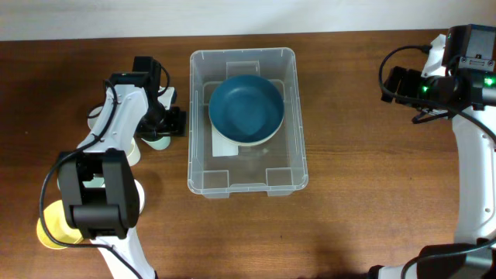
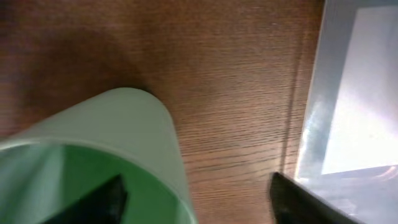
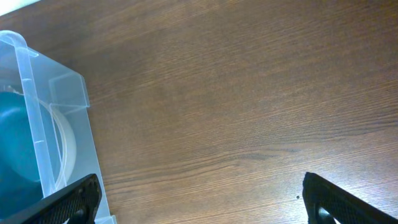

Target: Pack container

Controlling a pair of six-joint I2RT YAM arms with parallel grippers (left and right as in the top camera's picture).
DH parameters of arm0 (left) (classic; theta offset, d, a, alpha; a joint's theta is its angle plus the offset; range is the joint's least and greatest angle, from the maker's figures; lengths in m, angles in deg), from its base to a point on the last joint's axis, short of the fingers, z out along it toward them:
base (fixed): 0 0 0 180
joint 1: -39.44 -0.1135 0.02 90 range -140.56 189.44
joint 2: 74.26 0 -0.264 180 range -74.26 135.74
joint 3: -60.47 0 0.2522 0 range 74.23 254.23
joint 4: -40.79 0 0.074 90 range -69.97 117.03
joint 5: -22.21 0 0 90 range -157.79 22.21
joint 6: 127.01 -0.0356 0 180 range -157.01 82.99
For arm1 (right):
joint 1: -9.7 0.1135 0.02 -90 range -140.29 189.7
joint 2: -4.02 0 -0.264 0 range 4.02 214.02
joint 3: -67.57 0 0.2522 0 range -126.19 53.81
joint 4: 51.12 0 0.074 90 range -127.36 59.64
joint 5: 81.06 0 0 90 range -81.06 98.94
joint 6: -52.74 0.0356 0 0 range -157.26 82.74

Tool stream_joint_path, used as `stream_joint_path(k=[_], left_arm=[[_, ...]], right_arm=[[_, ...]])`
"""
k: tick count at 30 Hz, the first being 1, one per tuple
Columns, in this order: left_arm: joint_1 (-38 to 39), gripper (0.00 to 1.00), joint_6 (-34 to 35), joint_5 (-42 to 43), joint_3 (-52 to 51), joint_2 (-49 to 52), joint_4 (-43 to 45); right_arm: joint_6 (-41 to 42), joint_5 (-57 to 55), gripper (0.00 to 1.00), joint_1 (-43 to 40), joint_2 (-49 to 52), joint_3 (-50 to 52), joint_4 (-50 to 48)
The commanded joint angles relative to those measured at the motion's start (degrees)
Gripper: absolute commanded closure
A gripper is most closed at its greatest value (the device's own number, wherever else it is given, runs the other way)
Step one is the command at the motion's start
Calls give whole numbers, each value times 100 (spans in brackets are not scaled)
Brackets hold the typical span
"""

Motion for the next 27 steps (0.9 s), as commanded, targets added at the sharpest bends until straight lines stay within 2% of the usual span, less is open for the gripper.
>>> stream_joint_path(k=[1, 3, 5, 9, 14, 20, 23, 27], left_arm=[[-20, 46, 20, -374, 98, 42, -11], [-20, 61, 22, -428, 98, 42, -26], [-20, 71, 22, -431, 98, 42, -37], [-20, 81, 22, -431, 98, 42, -57], [-20, 99, 22, -431, 101, 42, -111], [2, 100, 17, -428, 382, -98, -496], [175, 99, 17, -428, 990, -686, -911], [444, 100, 20, -431, 1292, -1416, -907]], right_arm=[[42, 46, 1, 15, 24, 15, 2], [42, 46, 1, 15, 24, 15, 2], [42, 44, 1, 15, 24, 15, 2], [42, 46, 1, 15, 24, 15, 4], [42, 44, 1, 15, 24, 20, 2], [42, 9, 1, 9, 22, 20, 0], [44, -258, 1, 4, 24, 20, -4], [44, -256, 1, 4, 22, 20, -2]])
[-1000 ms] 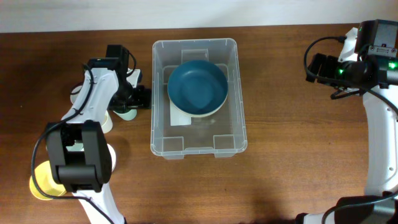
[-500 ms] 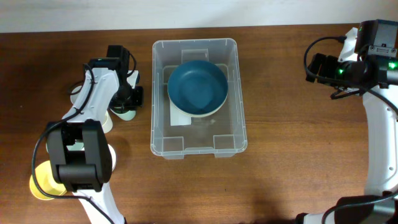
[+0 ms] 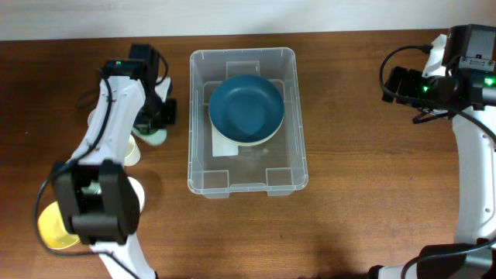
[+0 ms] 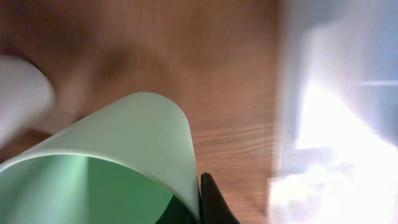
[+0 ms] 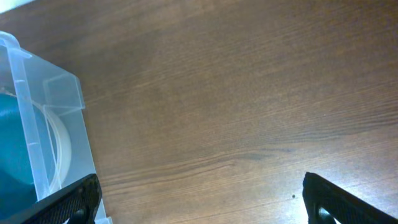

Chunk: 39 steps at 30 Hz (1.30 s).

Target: Pack container

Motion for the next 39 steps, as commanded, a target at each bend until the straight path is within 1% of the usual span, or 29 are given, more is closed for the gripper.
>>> stream_joint_path(k=[1, 5, 9, 10, 16, 17, 19, 20, 25, 26, 29, 39], left_arm=[[348, 100, -4, 0, 446, -1176, 15], [796, 99, 44, 17, 446, -1694, -70], [1504, 99, 46, 313, 446, -1808, -260], [1718, 99, 136, 319, 426, -1797, -258], [2883, 99, 999, 304, 402, -1390, 136], [2959, 100, 1086, 304, 402, -1333, 160], [3246, 100, 1495, 304, 402, -1045, 201], [3438, 99, 1843, 304, 402, -780, 190], [3751, 99, 3206, 304, 402, -118, 201], [3816, 99, 3602, 306, 402, 74, 197], [3906, 100, 4070, 310, 402, 380, 229], [4052, 99, 4087, 341, 402, 758, 546]], right_arm=[[39, -129, 1, 4, 22, 20, -4], [39, -129, 1, 4, 20, 20, -2], [42, -127, 1, 4, 20, 20, -2], [42, -127, 1, 4, 20, 20, -2], [42, -122, 1, 4, 20, 20, 4], [42, -122, 1, 4, 20, 20, 4], [42, -120, 1, 4, 22, 20, 9], [42, -118, 1, 4, 20, 20, 15], [42, -107, 1, 4, 22, 20, 22], [42, -107, 1, 4, 22, 20, 22], [42, -107, 1, 4, 20, 20, 22], [42, -107, 1, 4, 22, 20, 20]])
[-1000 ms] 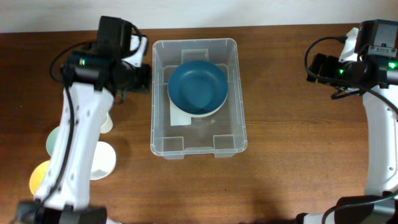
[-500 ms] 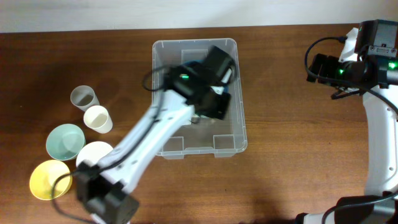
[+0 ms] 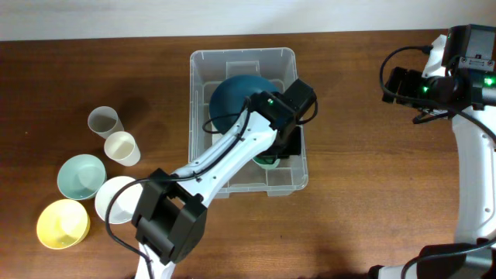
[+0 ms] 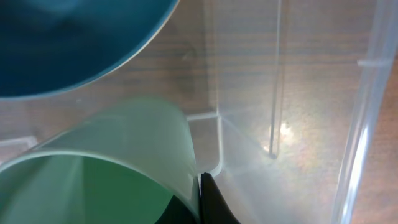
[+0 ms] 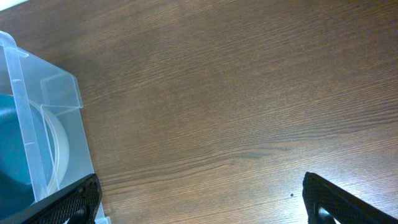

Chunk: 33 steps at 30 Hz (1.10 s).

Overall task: Pack container
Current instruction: 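Carry the mint green cup into the container and release it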

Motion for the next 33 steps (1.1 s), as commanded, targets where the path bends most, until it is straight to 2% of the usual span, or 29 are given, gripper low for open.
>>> stream_joint_path(k=[1, 7, 8, 10, 13, 14, 16, 23, 26, 33], left_arm=[[166, 99, 166, 118, -7, 286, 68], [345, 99, 166, 190, -7, 389, 87], [361, 94, 166, 190, -7, 389, 96], [369, 73, 164, 190, -7, 389, 96], [369, 62, 157, 190, -4, 387, 92], [367, 52, 155, 188, -4, 387, 74], [306, 45, -2, 129, 31, 367, -2], [-186, 44, -42, -953, 627, -7, -726], [-675, 44, -101, -1593, 1032, -481, -1182], [-1650, 43, -101, -1764, 1086, -1399, -1587]], right_arm=[[46, -92, 1, 4, 20, 20, 2], [46, -90, 1, 4, 20, 20, 2], [46, -90, 1, 4, 22, 20, 2], [46, -90, 1, 4, 20, 20, 4], [46, -92, 1, 4, 20, 20, 4], [46, -90, 1, 4, 20, 20, 4], [46, -92, 1, 4, 20, 20, 4], [46, -90, 1, 4, 22, 20, 4], [44, -90, 1, 4, 22, 20, 4], [46, -90, 1, 4, 22, 24, 4]])
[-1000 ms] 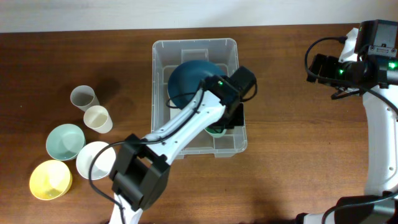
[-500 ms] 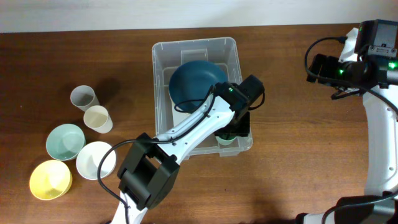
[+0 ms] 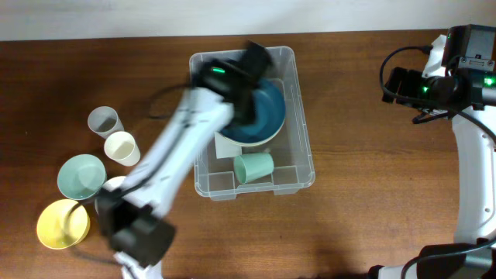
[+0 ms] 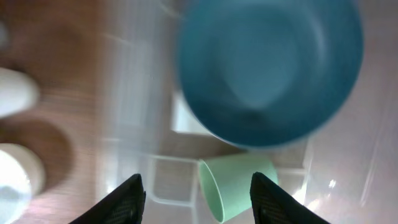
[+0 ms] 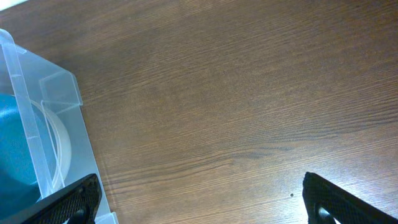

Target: Pack container

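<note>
The clear plastic container (image 3: 303, 132) stands mid-table and holds a dark blue bowl (image 3: 262, 116) stacked on a white one. A pale green cup (image 3: 253, 167) lies on its side in the container's near end, below the bowl. My left gripper (image 3: 248, 66), blurred, hangs above the container's far end. In the left wrist view it (image 4: 199, 200) is open and empty, high over the green cup (image 4: 239, 183) and the blue bowl (image 4: 270, 68). My right gripper (image 5: 202, 202) is open over bare wood, to the right of the container (image 5: 56, 87).
On the left of the table stand a grey cup (image 3: 103, 122), a cream cup (image 3: 122, 147), a pale teal bowl (image 3: 81, 174), a white bowl (image 3: 116, 187) partly behind my left arm, and a yellow bowl (image 3: 62, 223). The right arm (image 3: 473, 155) runs along the right edge.
My left gripper was shut on the green cup low in the container's near right part. Now the cup lies on its side there, and the gripper is open, higher and towards the far end.
The left gripper stood open about the green cup's wall on the table left of the container. Then it was shut on the cup there, and later held it inside the container. Now the cup lies in the container, let go. The right arm stayed still.
</note>
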Controlling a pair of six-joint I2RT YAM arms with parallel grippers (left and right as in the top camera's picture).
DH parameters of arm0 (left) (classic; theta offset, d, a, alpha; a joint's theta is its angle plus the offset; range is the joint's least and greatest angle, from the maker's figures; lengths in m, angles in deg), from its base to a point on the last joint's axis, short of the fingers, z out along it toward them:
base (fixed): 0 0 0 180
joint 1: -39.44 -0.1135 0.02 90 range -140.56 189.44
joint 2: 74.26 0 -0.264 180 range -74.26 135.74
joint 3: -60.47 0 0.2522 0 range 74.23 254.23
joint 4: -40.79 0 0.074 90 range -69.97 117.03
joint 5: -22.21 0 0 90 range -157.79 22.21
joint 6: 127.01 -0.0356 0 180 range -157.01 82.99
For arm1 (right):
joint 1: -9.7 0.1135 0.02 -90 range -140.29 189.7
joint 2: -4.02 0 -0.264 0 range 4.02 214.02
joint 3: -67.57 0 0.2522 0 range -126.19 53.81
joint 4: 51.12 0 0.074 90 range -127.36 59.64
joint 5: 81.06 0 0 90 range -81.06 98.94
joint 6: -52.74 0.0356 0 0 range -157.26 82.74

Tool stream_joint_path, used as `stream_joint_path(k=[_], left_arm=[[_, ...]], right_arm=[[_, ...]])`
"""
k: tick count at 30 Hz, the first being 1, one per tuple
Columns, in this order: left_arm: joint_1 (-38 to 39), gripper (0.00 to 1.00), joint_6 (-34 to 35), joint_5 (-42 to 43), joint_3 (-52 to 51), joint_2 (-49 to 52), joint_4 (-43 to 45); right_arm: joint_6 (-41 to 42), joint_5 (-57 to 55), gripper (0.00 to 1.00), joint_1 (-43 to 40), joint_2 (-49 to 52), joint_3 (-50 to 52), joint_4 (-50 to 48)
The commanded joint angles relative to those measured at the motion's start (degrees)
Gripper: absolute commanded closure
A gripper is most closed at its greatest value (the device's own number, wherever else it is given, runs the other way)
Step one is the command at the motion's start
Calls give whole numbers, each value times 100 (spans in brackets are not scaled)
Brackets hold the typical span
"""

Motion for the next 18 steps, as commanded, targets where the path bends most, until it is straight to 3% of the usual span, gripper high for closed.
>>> stream_joint_path(k=[1, 10, 18], left_arm=[[-437, 44, -90, -319, 133, -621, -162], [-494, 44, -92, 376, -22, -675, -166], [-179, 39, -557, 1635, -1130, -658, 424]], right_arm=[[46, -92, 1, 7, 20, 22, 2], [46, -92, 1, 7, 22, 24, 2], [44, -94, 1, 4, 22, 24, 0]])
